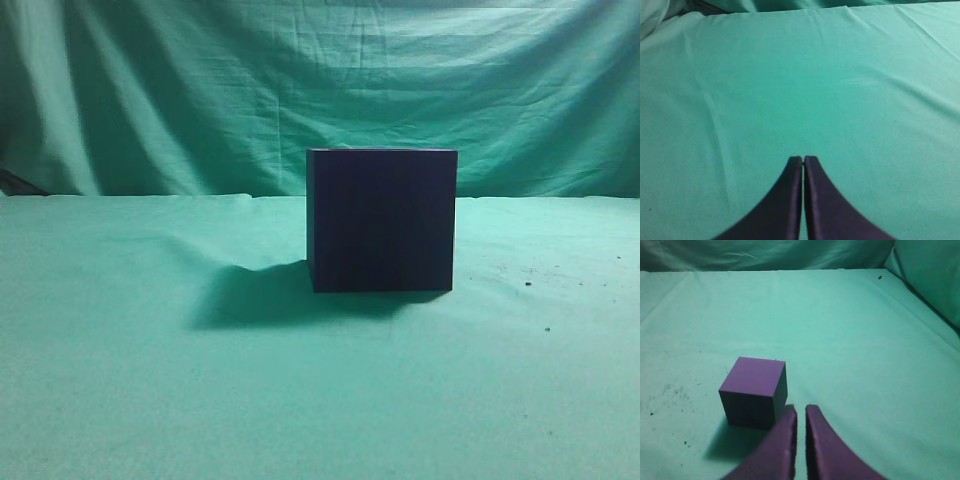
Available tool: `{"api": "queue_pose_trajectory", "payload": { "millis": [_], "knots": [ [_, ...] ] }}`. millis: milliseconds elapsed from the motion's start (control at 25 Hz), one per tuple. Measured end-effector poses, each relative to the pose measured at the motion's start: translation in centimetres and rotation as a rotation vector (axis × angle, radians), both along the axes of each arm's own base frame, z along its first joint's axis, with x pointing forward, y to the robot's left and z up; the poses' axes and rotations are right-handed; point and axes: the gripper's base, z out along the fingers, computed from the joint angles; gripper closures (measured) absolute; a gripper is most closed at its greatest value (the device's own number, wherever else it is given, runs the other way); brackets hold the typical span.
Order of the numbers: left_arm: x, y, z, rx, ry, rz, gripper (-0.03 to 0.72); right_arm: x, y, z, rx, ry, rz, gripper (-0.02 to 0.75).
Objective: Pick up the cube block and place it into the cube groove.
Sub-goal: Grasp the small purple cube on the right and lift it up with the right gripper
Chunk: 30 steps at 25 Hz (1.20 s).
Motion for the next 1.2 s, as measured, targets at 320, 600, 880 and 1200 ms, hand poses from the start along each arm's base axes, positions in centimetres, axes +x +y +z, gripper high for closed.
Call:
{"api": "queue_pose_trajectory", "payload": {
  "millis": [320,600,880,1200],
  "knots": [
    [0.0,0.0,0.0,0.000,0.000,0.000,0.688,0.0,0.0,0.0,0.000,0.000,0.000,0.738],
    [0.0,0.0,0.0,0.000,0.000,0.000,0.688,0.0,0.0,0.0,0.000,0.000,0.000,0.738],
    [0.0,0.0,0.0,0.000,0.000,0.000,0.688,0.0,0.0,0.0,0.000,-0.002,0.000,0.738],
    [0.0,0.0,0.0,0.000,0.000,0.000,0.688,0.4,0.4,2.7,0.154,-0.298,0.018,0.738]
  ]
}}
